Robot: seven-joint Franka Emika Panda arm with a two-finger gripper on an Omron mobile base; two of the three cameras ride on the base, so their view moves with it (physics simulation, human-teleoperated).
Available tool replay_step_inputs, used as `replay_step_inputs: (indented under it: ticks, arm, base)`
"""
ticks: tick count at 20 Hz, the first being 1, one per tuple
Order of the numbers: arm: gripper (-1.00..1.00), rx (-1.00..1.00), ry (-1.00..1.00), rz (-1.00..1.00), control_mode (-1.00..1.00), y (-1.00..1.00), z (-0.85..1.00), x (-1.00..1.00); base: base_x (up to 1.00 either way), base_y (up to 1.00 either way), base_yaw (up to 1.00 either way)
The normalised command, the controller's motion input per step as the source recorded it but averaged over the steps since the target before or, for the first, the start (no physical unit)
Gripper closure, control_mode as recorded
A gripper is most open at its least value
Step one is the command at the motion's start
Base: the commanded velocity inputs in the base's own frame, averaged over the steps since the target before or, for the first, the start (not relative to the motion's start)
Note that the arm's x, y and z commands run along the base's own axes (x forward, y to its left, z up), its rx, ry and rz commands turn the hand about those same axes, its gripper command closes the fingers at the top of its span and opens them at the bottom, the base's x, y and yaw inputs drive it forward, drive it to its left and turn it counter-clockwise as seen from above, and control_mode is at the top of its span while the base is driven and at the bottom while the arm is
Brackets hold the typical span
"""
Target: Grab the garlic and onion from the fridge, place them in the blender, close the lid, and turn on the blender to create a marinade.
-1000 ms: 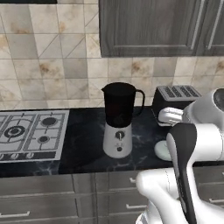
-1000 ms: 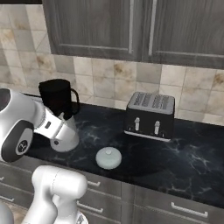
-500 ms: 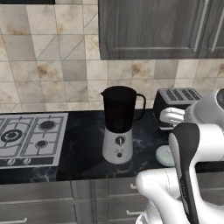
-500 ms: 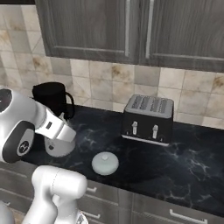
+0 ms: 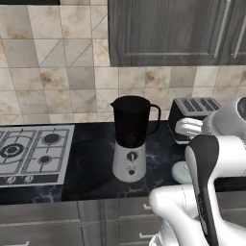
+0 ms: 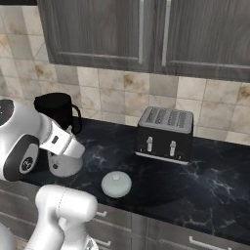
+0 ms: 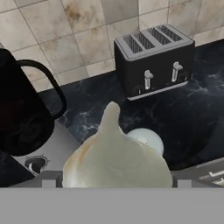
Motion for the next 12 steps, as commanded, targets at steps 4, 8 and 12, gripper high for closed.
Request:
replay_step_inputs:
  ticks: [4, 8, 12]
  arm:
    - [1.0, 0.02, -0.03, 0.0, -1.0, 0.0, 0.07, -0.11]
    - [1.0, 0.0, -0.23, 0.03, -1.0, 0.1, 0.93, -0.62]
    - [1.0, -0.02, -0.12, 0.07, -1.0, 0.57, 0.98, -0.19]
  base:
    - [-0.09, -0.02, 0.0]
    - [0.0, 0.0, 0.0]
    - [0.0, 0.0, 0.0]
